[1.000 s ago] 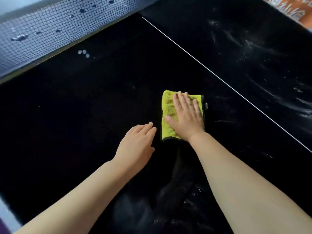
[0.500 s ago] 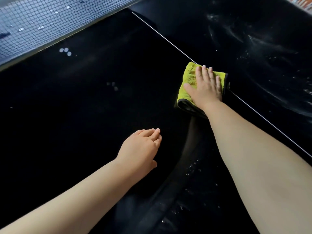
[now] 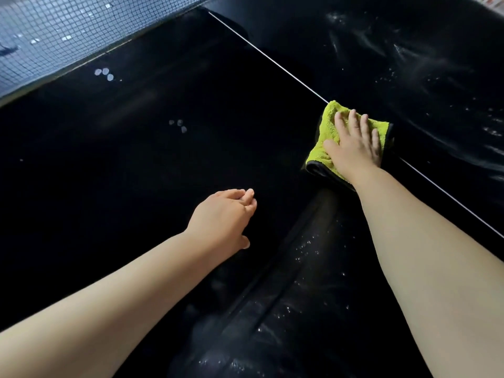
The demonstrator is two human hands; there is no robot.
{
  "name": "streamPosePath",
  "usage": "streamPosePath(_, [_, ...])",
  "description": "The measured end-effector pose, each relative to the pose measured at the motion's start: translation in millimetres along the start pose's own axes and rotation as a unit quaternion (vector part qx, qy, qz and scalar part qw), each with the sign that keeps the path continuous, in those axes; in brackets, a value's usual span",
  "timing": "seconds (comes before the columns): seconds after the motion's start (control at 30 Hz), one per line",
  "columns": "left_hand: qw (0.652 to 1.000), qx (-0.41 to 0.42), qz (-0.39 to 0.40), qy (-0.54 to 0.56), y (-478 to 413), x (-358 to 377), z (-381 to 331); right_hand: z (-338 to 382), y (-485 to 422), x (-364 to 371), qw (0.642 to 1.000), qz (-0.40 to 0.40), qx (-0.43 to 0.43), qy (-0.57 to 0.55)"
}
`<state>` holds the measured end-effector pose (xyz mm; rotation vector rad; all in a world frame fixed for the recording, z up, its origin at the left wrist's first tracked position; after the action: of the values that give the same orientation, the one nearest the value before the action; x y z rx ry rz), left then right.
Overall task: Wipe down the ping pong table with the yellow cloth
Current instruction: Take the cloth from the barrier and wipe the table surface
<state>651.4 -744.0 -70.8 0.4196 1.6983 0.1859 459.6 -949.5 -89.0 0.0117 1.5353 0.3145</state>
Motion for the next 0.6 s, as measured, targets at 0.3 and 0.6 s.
streamPosePath(0.3, [0.996, 0.054, -0.061, -0.045, 26, -1, -3, 33, 103, 23, 0.998, 0.013, -0.047, 0.050])
streamPosePath(0.6, [0.989, 0.082, -0.124, 0.024, 123, 16, 20, 98, 232, 52, 0.994, 0.033, -0.094, 0.049])
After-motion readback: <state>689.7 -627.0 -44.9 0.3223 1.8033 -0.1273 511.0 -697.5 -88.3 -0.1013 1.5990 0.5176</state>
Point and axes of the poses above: each hand's wrist, its own y-axis away from the middle knuckle, its own x-axis out of the palm, z = x × y, the point moved 5 cm from there along -y, towards the middle knuckle, and after that the axes turned 2 degrees about y, right-handed, at the moved point
